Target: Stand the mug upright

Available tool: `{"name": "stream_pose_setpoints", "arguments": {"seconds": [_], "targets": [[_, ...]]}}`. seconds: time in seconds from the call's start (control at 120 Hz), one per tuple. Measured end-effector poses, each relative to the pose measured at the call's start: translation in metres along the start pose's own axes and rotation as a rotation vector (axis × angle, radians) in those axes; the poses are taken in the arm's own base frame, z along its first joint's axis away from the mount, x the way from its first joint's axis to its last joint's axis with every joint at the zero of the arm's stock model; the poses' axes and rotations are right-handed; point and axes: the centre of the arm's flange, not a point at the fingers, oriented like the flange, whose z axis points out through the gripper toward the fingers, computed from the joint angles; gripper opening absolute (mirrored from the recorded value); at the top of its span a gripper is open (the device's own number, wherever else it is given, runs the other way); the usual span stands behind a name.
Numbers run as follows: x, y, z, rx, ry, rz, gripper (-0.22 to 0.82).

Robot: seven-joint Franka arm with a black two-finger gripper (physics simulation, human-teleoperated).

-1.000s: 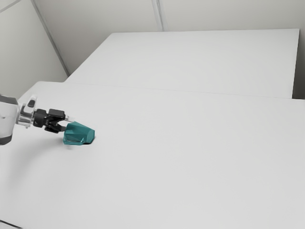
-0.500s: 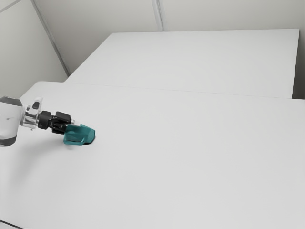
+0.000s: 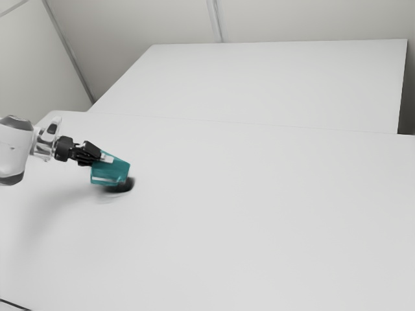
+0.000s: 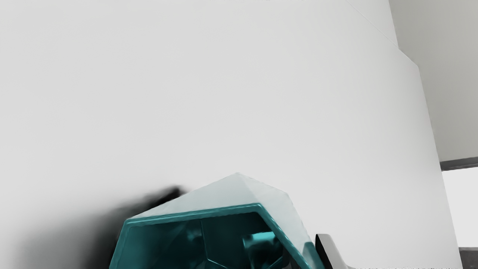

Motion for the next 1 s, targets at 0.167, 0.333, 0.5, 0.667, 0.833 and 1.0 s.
{"name": "stream_pose_setpoints", "arguments": {"seconds": [0.167,0.333,0.5,0.667,0.833,1.0], "targets": [[0.018,0.046,0.0,0.088,-0.075,0.092,-0.16],[0.033,0.092,0.012,0.223,-0.199,0.19,-0.17],[0.041,0.133,0.022,0.38,-0.329,0.27,-0.17],[0.046,0.161,0.031,0.525,-0.399,0.296,-0.17],[0.043,0.192,0.03,0.632,-0.426,0.304,-0.17],[0.027,0.218,0.044,0.702,-0.453,0.294,-0.17]]}}
